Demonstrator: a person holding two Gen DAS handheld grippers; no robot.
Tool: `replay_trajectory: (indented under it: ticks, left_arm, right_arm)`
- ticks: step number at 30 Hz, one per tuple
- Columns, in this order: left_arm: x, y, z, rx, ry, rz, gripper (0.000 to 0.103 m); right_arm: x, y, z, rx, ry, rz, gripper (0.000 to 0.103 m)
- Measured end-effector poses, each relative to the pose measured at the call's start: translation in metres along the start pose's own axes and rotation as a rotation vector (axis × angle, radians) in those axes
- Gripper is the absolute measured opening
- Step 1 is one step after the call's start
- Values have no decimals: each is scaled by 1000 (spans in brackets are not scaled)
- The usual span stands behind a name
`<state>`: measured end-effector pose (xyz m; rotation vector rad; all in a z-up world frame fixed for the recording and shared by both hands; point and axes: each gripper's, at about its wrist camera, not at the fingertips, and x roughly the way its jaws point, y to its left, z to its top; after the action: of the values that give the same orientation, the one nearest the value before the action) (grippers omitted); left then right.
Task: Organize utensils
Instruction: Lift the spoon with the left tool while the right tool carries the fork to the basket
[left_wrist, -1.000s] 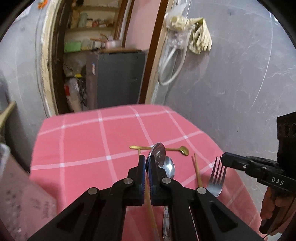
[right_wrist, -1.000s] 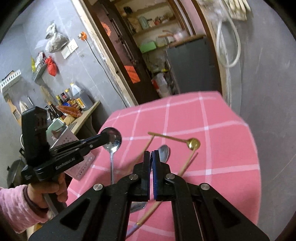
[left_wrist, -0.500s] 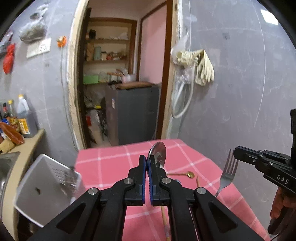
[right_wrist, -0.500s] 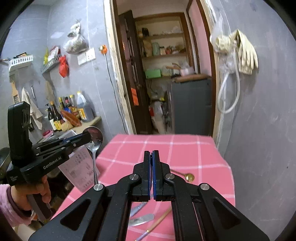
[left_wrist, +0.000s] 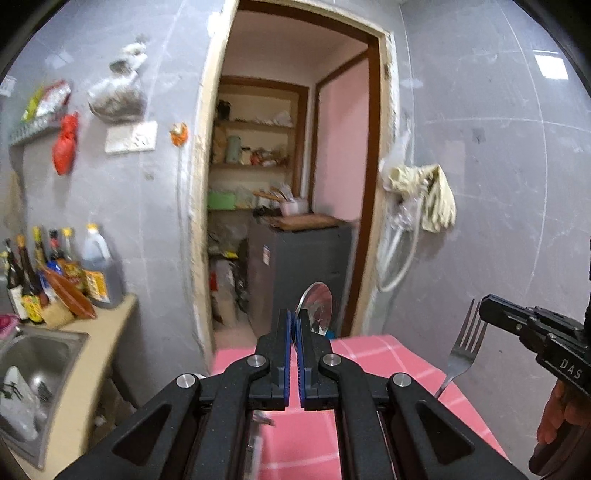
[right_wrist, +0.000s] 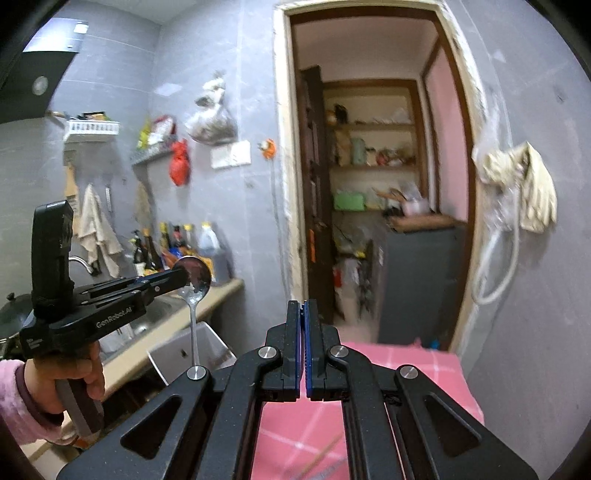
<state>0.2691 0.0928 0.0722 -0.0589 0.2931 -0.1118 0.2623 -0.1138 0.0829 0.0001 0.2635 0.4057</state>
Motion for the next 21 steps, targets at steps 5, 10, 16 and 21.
replay_trajectory:
  ticks: [5, 10, 16, 21]
  left_arm:
    - [-17, 27, 14, 18, -51, 74, 3]
    - [-28, 51, 19, 23, -78, 149, 3]
    - [-25, 73, 11, 40, -82, 227, 3]
    - [-12, 83, -2, 30, -69, 264, 3]
  right_arm:
    - [11, 30, 19, -33, -49, 61, 2]
    - [29, 63, 29, -77, -72, 123, 2]
    - [55, 91, 22, -127, -53, 151, 2]
    - [78, 104, 11, -174, -38, 112, 2]
